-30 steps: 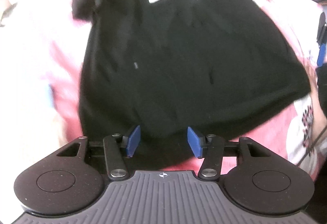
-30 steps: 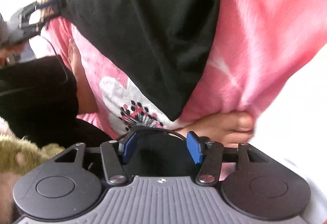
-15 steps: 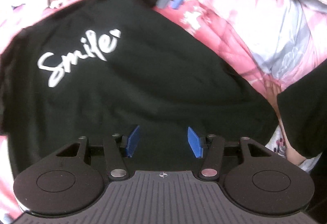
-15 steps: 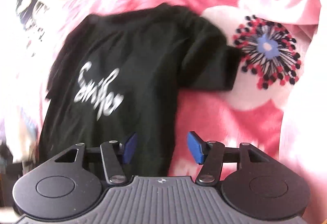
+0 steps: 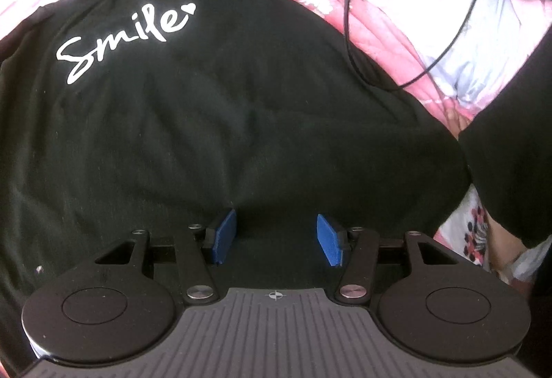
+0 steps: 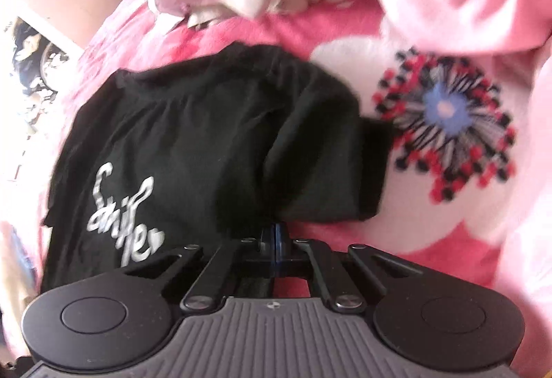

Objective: Fold clothes

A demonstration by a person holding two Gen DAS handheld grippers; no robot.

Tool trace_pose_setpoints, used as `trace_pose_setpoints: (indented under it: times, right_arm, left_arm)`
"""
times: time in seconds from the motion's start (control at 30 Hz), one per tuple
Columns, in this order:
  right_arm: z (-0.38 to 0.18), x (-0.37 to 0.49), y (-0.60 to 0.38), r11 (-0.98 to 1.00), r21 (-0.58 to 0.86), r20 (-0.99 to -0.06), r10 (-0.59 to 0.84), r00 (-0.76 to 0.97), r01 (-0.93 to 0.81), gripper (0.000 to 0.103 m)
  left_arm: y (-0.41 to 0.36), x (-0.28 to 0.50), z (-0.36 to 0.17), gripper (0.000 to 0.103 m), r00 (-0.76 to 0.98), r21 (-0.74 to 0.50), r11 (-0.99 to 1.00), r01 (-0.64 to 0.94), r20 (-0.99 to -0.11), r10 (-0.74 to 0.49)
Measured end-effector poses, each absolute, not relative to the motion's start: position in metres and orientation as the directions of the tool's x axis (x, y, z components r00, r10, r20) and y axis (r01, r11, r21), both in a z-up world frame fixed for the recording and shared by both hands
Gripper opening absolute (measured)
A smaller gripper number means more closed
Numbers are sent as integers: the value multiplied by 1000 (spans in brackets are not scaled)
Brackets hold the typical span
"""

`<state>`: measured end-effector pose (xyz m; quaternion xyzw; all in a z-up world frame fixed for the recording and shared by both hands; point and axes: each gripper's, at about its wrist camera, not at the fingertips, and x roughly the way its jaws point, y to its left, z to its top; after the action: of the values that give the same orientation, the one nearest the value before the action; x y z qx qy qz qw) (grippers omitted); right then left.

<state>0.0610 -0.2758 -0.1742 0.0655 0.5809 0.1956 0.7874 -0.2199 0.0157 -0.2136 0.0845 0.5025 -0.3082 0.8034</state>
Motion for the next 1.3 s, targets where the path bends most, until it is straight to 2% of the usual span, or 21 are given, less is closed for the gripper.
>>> trace_pose_setpoints:
  times: [0.1, 0.23, 0.4, 0.5, 0.63, 0.7, 0.8, 0.83, 0.97, 1.13, 1.17, 1.2, 1.3]
  right_arm:
    - [-181, 60, -276, 942, 209, -903, 289, 319, -263, 0]
    - [-171, 55, -278, 941, 212, -879, 302, 369, -265, 4]
    - [-131, 44, -268, 911, 176, -815, 348, 463, -374, 8]
    - [-111, 43, -246, 877, 174, -778, 401, 484, -448, 16]
    - [-96, 40, -187, 778, 124, -755, 476, 451, -615, 21]
    - [-92, 36, -150, 700, 102, -755, 517, 403, -706, 28]
    - [-92, 24, -81, 549, 60, -765, 561, 315, -833, 38]
    - [-93, 18, -57, 492, 48, -767, 575, 284, -869, 42]
    - [-109, -2, 41, 315, 3, -780, 595, 195, -949, 44]
    - [-143, -5, 137, 329, 8, -819, 544, 182, -944, 45]
    - [-150, -5, 153, 333, 11, -835, 522, 175, -943, 45]
    - [-161, -5, 169, 344, -7, -851, 491, 187, -939, 46]
    - [-196, 4, 198, 396, -60, -906, 363, 217, -916, 46]
  left_arm:
    - [19, -221, -215, 52, 302, -186, 792, 581, -855, -422]
    - [23, -222, -213, 52, 300, -200, 788, 582, -848, -436]
    - [50, -217, -195, 52, 349, -249, 835, 491, -822, -450]
    - [82, -210, -182, 52, 437, -263, 892, 368, -798, -415]
    - [132, -202, -175, 52, 568, -205, 968, 141, -784, -249]
    - [155, -198, -176, 52, 601, -184, 983, 22, -783, -160]
    - [183, -190, -181, 52, 620, -218, 969, -118, -778, -100]
    - [190, -187, -184, 52, 627, -224, 964, -146, -774, -85]
    - [198, -177, -192, 52, 650, -228, 956, -182, -757, -57]
    - [202, -163, -201, 51, 681, -270, 941, -203, -730, -63]
    - [203, -161, -204, 48, 683, -275, 941, -198, -727, -69]
    - [204, -159, -207, 44, 686, -279, 941, -193, -724, -74]
    - [206, -160, -210, 43, 708, -306, 935, -180, -701, -93]
